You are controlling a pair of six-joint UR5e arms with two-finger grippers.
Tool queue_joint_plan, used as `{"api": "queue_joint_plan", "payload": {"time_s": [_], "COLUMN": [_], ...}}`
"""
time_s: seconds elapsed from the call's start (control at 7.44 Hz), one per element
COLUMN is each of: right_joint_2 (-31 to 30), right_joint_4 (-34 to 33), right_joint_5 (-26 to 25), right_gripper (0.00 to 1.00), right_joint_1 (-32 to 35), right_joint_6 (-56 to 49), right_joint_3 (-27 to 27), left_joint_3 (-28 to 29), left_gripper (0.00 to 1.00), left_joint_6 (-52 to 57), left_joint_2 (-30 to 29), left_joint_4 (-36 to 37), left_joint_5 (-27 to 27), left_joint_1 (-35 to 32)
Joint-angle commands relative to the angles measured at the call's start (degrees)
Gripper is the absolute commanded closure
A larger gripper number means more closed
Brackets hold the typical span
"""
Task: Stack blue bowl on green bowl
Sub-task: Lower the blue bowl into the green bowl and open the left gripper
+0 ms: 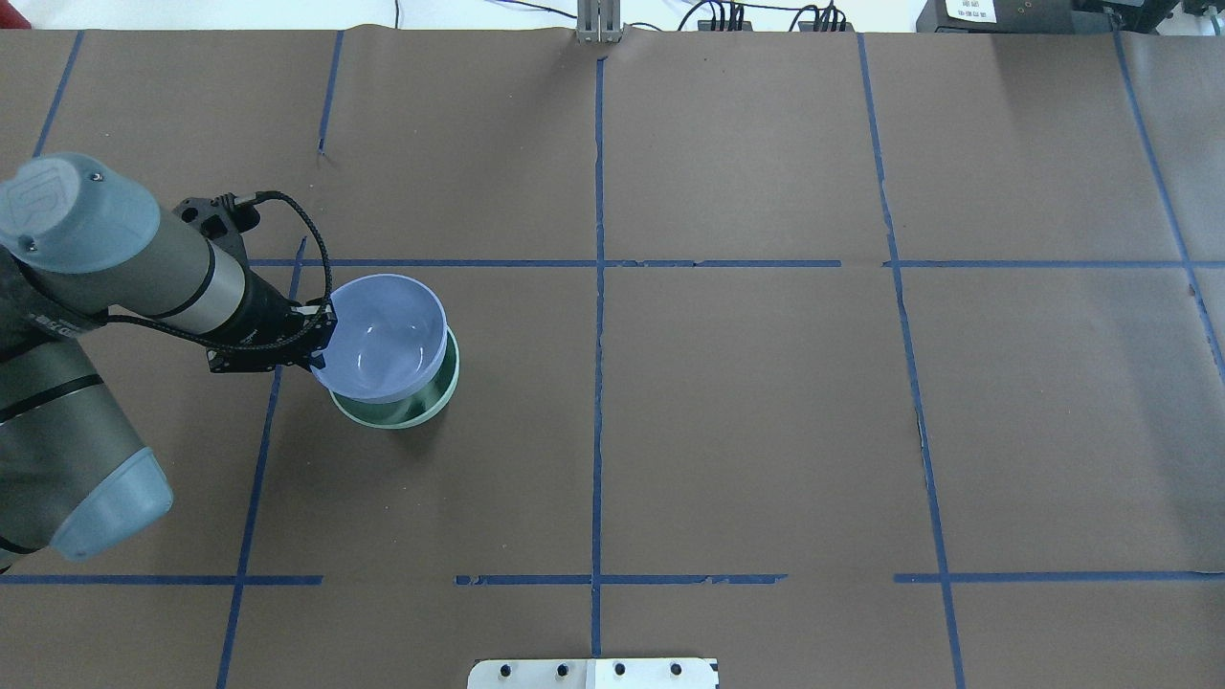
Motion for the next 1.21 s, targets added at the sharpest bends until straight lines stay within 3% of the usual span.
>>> {"api": "queue_joint_plan", "payload": {"time_s": [0.0, 0.27, 0.4, 0.54, 0.67, 0.81, 1.07], "right_joint_2": [0.0, 0.0, 0.0, 0.0, 0.0, 0.09, 0.09], "right_joint_4": [0.0, 0.0, 0.0, 0.0, 0.0, 0.0, 0.0], "right_joint_5": [0.0, 0.0, 0.0, 0.0, 0.0, 0.0, 0.0], "right_gripper": [0.0, 0.0, 0.0, 0.0, 0.0, 0.0, 0.0], "right_joint_1": [0.0, 0.0, 0.0, 0.0, 0.0, 0.0, 0.0], "right_joint_6": [0.03, -0.06, -0.06, -0.06, 0.03, -0.05, -0.05], "right_joint_3": [0.0, 0.0, 0.0, 0.0, 0.0, 0.0, 0.0], "left_joint_3": [0.5, 1.03, 1.38, 1.64, 1.56, 1.38, -1.24], "left_gripper": [1.0, 1.0, 0.9, 0.6, 0.36, 0.22, 0.15], "left_joint_6": [-0.86, -1.05, -0.87, -0.87, -0.87, -0.61, 1.49], "left_joint_2": [-0.01, -0.19, -0.1, -0.1, -0.1, -0.1, 0.42], "left_joint_4": [-0.21, -0.39, -0.39, -0.48, -0.48, -0.48, -0.48], "left_joint_5": [-0.02, -0.02, 0.06, 0.06, 0.06, 0.06, -0.37], "left_joint_1": [1.73, 1.83, 1.74, 1.74, 1.74, 1.74, 0.69]}}
